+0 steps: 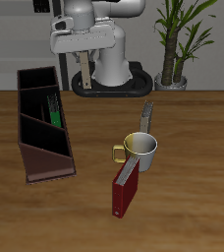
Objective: Place the green book into the right desk caddy's front compartment and place the left yellow book into the right desk caddy's right compartment and place the red book into the right desk caddy's right compartment
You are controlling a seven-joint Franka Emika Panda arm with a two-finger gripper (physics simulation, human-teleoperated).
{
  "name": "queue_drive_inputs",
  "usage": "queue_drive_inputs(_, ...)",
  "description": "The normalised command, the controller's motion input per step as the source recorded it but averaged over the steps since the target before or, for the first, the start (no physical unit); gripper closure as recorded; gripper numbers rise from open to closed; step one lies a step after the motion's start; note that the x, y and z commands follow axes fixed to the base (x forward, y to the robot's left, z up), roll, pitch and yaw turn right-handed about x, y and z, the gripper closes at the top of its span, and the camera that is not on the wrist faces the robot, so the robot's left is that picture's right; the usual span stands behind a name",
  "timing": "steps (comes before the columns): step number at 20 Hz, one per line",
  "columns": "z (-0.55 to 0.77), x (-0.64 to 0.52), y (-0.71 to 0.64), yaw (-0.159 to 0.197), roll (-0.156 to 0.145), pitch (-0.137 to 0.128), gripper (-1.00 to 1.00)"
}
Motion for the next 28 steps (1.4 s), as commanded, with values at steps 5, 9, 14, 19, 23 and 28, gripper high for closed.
queue_drive_inputs(5, -0.08, -0.23, -0.42, 0.029, 0.045, 0.031, 1.0)
queue_drive_inputs(9, -0.07, -0.2, -0.34, -0.005, 0.008, 0.018, 1.0)
queue_drive_inputs(14, -0.12, -0.5, -0.15, 0.11, 0.084, -0.037, 1.0)
queue_drive_inputs(19, -0.04, 0.06, -0.37, -0.031, -0.057, -0.007, 1.0)
queue_drive_inputs(23, 0.01, 0.06, -0.55, -0.019, -0.106, -0.03, 1.0)
queue_drive_inputs(28, 0.07, -0.07, -0.45, -0.059, -0.06, -0.022, 1.0)
